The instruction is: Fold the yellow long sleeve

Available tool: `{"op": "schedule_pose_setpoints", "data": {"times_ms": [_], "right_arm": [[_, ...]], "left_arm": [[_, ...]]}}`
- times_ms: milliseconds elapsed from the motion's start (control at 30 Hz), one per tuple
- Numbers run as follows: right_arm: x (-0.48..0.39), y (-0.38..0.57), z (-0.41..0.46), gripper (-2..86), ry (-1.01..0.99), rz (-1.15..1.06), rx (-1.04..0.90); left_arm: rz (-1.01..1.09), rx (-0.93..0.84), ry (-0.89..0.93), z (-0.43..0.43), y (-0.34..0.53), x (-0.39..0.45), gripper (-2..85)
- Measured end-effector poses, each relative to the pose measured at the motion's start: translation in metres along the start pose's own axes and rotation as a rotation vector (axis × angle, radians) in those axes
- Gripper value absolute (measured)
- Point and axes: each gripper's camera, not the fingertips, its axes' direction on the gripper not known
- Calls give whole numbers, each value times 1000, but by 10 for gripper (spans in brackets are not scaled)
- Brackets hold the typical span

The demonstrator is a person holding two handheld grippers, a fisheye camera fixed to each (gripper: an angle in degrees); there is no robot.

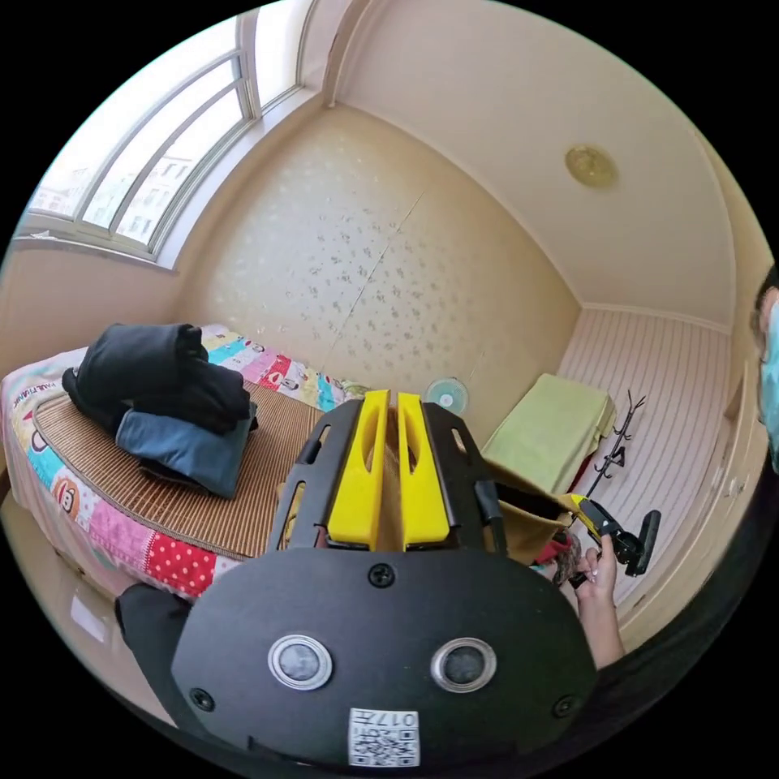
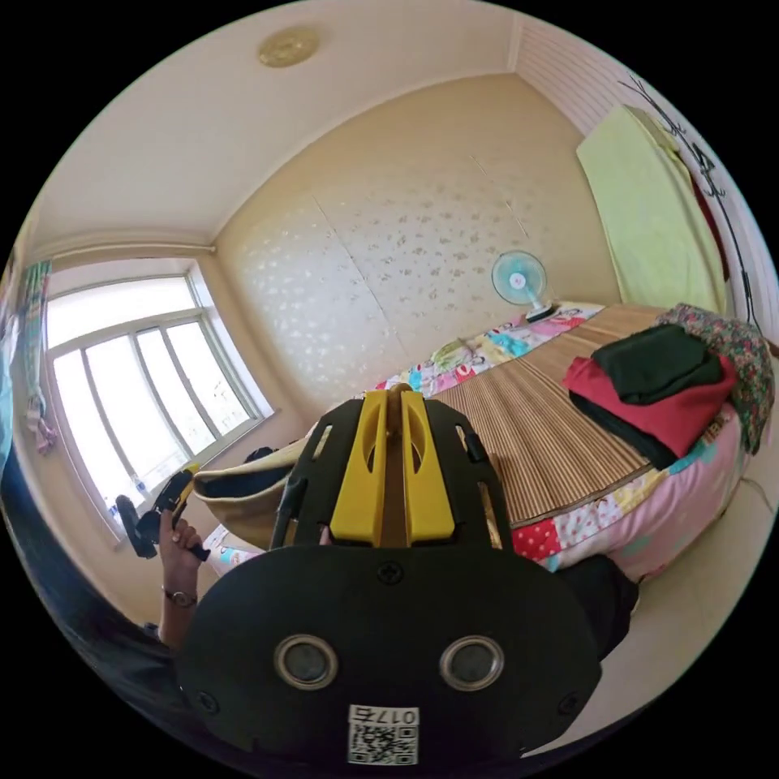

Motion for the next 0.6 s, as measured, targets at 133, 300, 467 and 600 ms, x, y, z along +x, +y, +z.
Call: {"op": "schedule_pose_setpoints", "data": {"times_ms": [133,300,467,600], "right_arm": [[44,-56,137,37,20,94,-112],[81,-71,315,64,125,58,-412],[126,36,394,73,208,1,-674],[125,81,377,64,182,-93,-605]], "left_arm": [[5,-72,-263,143,-40,-24,0],[-19,-388,-217,256,-35,-54,31],[44,-472,-76,245,85,-48,78],[112,-538,-85,236,146,-28,128]]}}
